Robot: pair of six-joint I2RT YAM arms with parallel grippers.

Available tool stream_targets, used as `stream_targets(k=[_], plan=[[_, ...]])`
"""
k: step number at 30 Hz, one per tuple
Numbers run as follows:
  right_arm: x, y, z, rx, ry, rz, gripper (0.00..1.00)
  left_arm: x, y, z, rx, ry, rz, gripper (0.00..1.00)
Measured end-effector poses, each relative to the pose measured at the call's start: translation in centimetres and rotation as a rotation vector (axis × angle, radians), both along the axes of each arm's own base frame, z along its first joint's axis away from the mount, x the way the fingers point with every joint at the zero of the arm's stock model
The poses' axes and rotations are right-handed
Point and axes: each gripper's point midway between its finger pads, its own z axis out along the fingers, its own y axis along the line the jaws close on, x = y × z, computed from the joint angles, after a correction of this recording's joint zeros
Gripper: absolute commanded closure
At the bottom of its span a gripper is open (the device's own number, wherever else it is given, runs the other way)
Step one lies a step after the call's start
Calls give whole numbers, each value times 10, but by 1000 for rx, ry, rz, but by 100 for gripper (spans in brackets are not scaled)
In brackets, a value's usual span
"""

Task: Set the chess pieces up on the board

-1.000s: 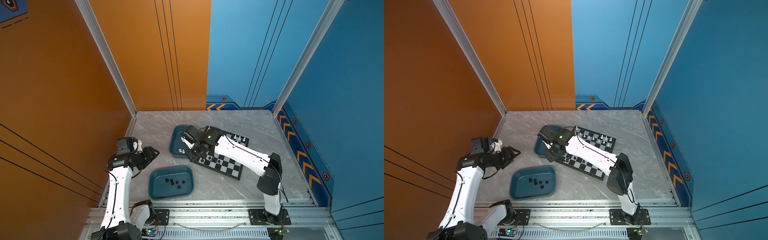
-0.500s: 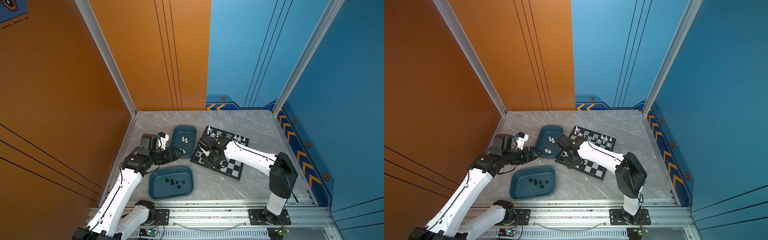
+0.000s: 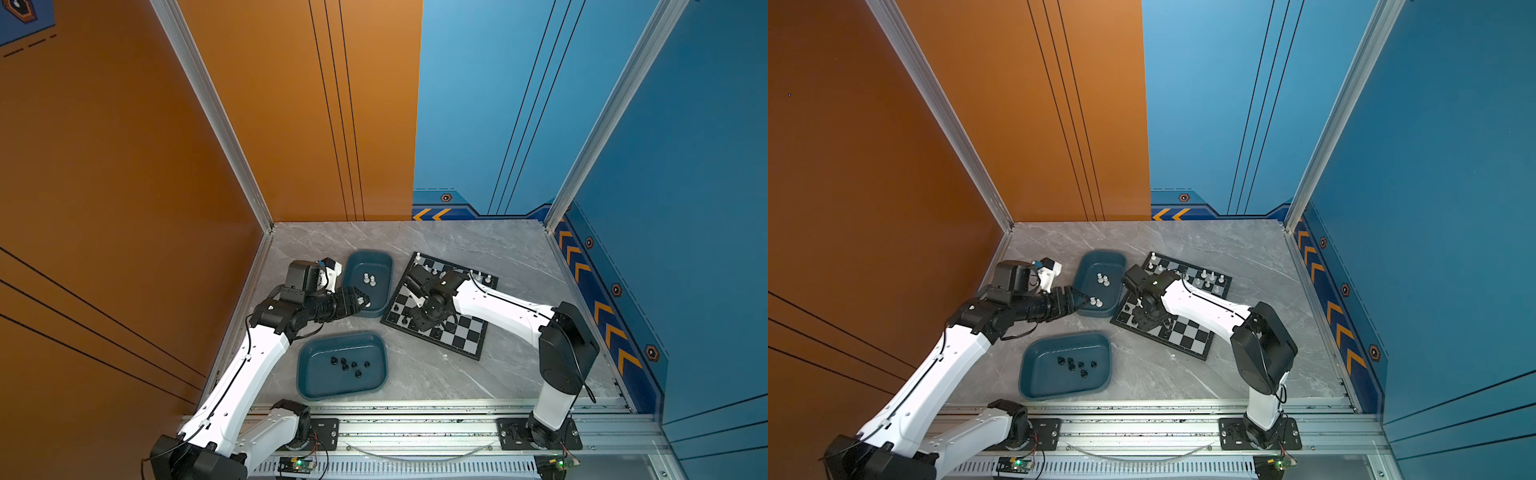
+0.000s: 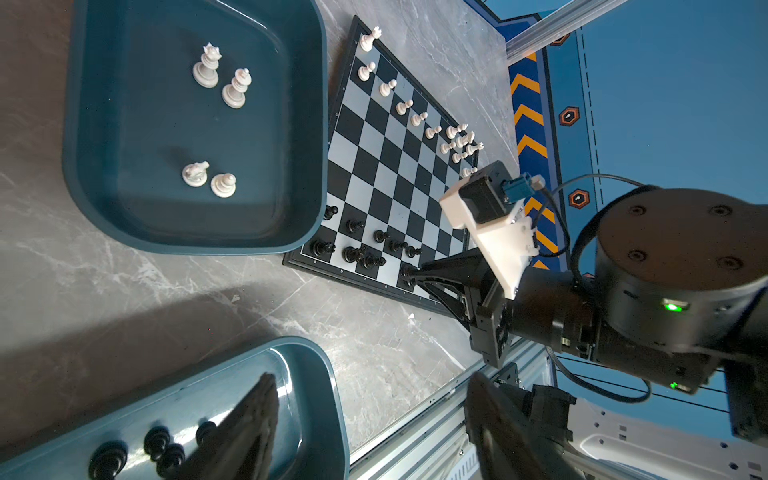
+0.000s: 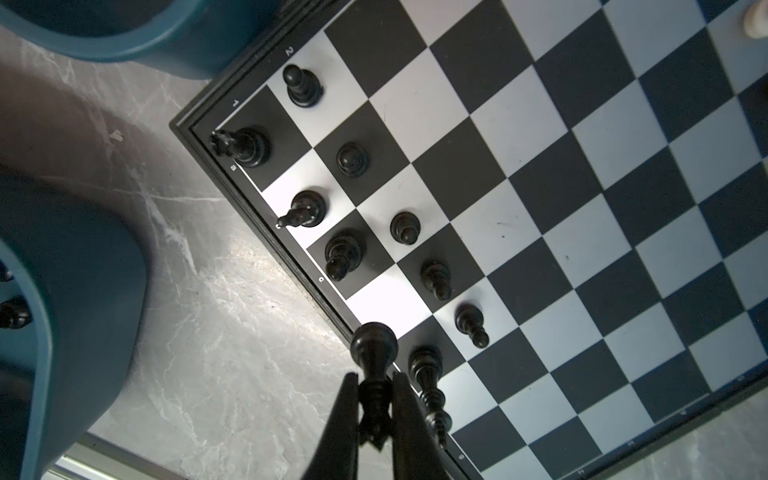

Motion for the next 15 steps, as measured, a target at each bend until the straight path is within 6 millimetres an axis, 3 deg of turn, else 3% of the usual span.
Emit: stream_targets(k=[15], plan=[[-2, -3, -17, -30, 23, 0, 86, 4, 8, -1, 6, -1, 30, 27]])
